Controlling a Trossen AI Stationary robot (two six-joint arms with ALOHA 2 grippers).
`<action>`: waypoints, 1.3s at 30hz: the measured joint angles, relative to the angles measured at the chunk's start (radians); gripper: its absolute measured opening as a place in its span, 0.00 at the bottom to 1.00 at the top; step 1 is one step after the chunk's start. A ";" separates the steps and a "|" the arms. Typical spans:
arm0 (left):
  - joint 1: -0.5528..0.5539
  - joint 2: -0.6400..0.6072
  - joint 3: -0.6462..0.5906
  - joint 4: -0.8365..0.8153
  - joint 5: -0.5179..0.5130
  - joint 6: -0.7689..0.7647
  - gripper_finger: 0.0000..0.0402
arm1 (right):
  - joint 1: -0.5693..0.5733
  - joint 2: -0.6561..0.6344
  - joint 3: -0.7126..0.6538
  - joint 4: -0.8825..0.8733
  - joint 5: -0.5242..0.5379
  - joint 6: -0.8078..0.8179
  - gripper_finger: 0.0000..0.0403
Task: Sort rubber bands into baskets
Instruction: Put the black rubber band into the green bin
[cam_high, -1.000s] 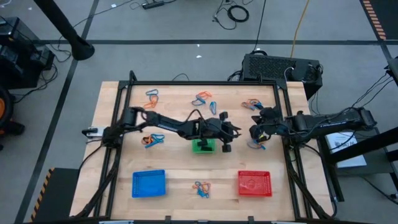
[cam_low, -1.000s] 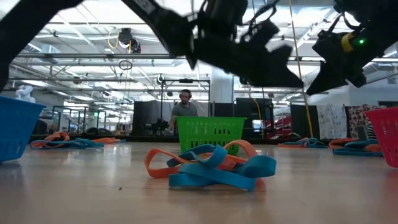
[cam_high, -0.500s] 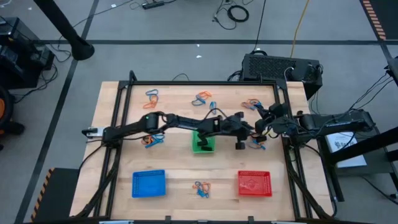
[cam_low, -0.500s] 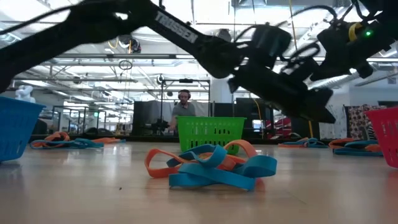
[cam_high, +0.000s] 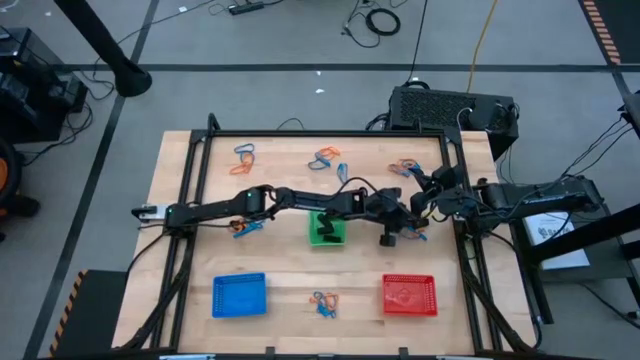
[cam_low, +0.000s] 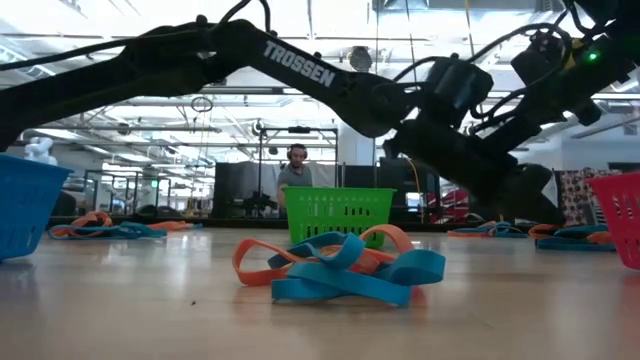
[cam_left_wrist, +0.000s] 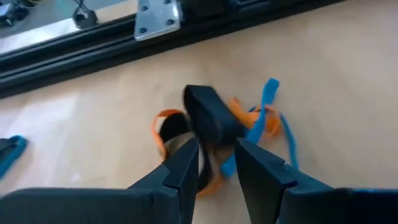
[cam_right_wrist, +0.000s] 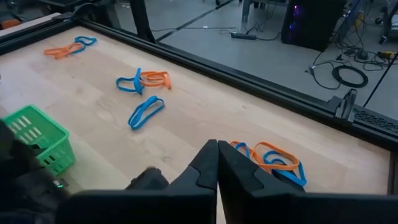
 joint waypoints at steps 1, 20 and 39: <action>0.004 0.000 0.000 -0.001 0.001 0.000 0.28 | 0.000 0.000 0.000 0.000 0.000 0.000 0.00; 0.023 0.013 0.000 -0.029 0.025 0.023 0.28 | 0.000 0.000 0.000 0.000 -0.004 -0.023 0.00; -0.001 -0.010 0.000 0.007 -0.051 0.023 0.01 | 0.000 0.001 0.000 -0.014 -0.006 -0.026 0.00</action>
